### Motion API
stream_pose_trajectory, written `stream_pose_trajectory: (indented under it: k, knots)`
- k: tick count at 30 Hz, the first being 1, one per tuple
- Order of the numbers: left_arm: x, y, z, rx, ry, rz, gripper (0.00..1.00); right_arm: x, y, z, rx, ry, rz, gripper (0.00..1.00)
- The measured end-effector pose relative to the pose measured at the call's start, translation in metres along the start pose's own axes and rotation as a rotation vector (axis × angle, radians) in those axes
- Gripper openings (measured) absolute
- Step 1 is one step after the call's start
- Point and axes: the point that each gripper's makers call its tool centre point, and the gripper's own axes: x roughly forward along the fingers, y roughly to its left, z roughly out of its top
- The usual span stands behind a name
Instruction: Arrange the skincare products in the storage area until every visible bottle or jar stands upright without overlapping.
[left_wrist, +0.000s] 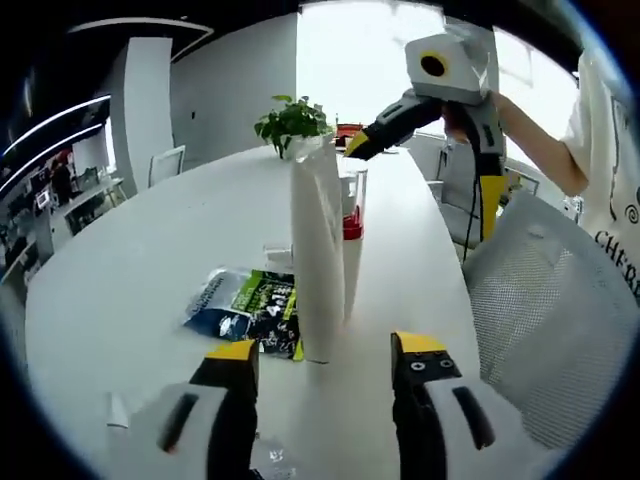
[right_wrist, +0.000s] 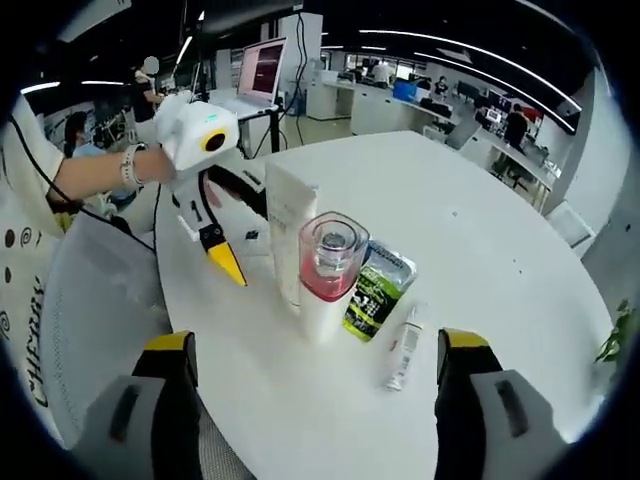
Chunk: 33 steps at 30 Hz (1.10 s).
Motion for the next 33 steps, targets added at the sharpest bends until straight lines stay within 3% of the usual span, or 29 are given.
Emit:
stream_pose_trajectory:
  k: [3,11,14,17,20,24,33]
  knots:
    - [-0.01,-0.004,0.005,-0.078,-0.039,0.019,0.68,0.0,0.002,-0.004,0.001,0.008,-0.014,0.99]
    - [-0.038,-0.011,0.006,-0.098,-0.033,0.086,0.83,-0.002,0.009,-0.008,0.021,0.007,-0.019,0.99]
    - [-0.048,-0.007,0.012,-0.135,-0.08,0.132,0.92,-0.002,0.011,-0.008,0.023,0.003,-0.016,0.99]
    - [-0.057,-0.008,0.013,-0.135,-0.101,0.121,0.94,0.0,0.014,-0.009,0.023,0.007,-0.008,0.99]
    - [-0.063,-0.008,0.011,-0.125,-0.08,0.145,0.99,-0.001,0.016,-0.01,0.02,0.012,-0.009,0.99]
    - [-0.072,-0.004,0.012,-0.127,-0.093,0.186,0.99,0.0,0.019,-0.009,0.015,0.007,0.0,0.99]
    - [-0.086,-0.008,0.012,-0.133,-0.092,0.193,0.99,0.0,0.022,-0.009,0.009,0.013,0.002,0.99]
